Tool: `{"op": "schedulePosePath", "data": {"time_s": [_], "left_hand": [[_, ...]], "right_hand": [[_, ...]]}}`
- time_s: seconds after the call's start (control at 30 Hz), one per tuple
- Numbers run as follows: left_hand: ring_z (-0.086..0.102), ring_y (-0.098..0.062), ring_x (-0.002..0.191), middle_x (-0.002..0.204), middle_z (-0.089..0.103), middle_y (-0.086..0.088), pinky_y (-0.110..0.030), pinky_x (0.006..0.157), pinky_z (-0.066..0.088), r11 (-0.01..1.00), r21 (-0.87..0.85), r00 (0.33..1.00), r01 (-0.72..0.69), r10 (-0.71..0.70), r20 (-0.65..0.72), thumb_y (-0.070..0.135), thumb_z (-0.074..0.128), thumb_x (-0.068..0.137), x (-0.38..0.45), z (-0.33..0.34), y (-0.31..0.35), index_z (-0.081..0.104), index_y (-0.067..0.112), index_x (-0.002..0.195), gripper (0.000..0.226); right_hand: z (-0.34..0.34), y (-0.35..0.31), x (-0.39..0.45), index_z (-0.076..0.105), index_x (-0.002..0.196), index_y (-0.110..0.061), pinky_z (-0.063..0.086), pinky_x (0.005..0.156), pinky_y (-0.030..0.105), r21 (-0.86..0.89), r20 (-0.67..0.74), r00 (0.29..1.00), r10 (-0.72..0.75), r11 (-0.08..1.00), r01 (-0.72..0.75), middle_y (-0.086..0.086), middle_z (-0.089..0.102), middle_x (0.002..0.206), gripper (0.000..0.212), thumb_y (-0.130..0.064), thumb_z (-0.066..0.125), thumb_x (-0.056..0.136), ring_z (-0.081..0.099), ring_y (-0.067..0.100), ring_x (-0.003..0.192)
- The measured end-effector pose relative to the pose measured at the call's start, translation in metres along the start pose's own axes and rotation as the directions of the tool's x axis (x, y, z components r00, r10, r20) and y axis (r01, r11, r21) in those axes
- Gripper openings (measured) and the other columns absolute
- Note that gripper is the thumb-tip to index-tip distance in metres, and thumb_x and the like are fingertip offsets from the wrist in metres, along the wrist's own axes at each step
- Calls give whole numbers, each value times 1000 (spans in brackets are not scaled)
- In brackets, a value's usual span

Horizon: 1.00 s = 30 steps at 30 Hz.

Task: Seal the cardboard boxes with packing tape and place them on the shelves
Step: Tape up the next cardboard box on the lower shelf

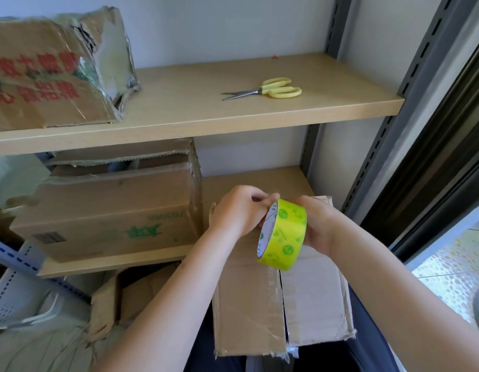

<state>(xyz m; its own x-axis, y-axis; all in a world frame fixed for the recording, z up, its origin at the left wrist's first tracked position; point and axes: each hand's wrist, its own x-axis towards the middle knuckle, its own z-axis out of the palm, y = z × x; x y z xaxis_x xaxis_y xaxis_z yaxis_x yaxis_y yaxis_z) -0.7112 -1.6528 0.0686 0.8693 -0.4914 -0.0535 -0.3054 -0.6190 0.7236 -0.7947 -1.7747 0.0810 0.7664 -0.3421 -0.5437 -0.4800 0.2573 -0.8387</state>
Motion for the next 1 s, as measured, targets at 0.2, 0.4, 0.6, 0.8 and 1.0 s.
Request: {"op": "schedulePosePath", "data": {"time_s": [0.2, 0.4, 0.6, 0.8, 1.0], "left_hand": [[67, -12, 84, 75, 72, 17, -43, 88, 54, 999, 42, 999, 25, -26, 23, 58, 64, 84, 17, -2, 4, 70, 41, 62, 28], [66, -10, 82, 73, 71, 17, -34, 81, 54, 995, 96, 1000, 0, -3, 31, 57, 63, 87, 11, 2, 5, 75, 36, 79, 26], [65, -11, 76, 72, 71, 12, -25, 63, 46, 997, 82, 998, -1, 5, -59, 59, 62, 86, -5, 6, 13, 77, 35, 82, 29], [62, -24, 73, 68, 66, -5, -24, 56, 38, 978, 204, 997, 47, -33, -71, 52, 58, 92, -2, 8, 18, 72, 16, 79, 40], [63, -27, 111, 114, 71, -1, -40, 98, 50, 967, 205, 980, 153, -175, 91, 55, 72, 80, 26, 9, 12, 76, 23, 106, 41]], "right_hand": [[-3, -2, 0, 69, 94, -10, 57, 68, 33, -58, 38, 999, 16, 998, -14, 10, 74, 84, 13, -21, 62, 93, 70, 26, 75], [-11, -11, -7, 67, 117, -3, 53, 96, 43, -181, 126, 984, 126, 978, -102, 21, 69, 116, 34, -28, 58, 96, 68, 35, 105], [-15, -33, -21, 67, 88, -8, 54, 73, 32, -289, 178, 959, 222, 943, -165, 13, 70, 88, 34, -42, 65, 87, 67, 26, 76], [-28, -14, -43, 63, 124, -3, 52, 92, 60, -240, 176, 919, 352, 921, -307, 20, 70, 115, 78, -63, 70, 75, 68, 36, 107], [-24, -5, -43, 59, 124, 4, 56, 93, 48, -152, 138, 933, 333, 938, -312, 23, 72, 107, 81, -62, 66, 79, 71, 36, 97]]}}
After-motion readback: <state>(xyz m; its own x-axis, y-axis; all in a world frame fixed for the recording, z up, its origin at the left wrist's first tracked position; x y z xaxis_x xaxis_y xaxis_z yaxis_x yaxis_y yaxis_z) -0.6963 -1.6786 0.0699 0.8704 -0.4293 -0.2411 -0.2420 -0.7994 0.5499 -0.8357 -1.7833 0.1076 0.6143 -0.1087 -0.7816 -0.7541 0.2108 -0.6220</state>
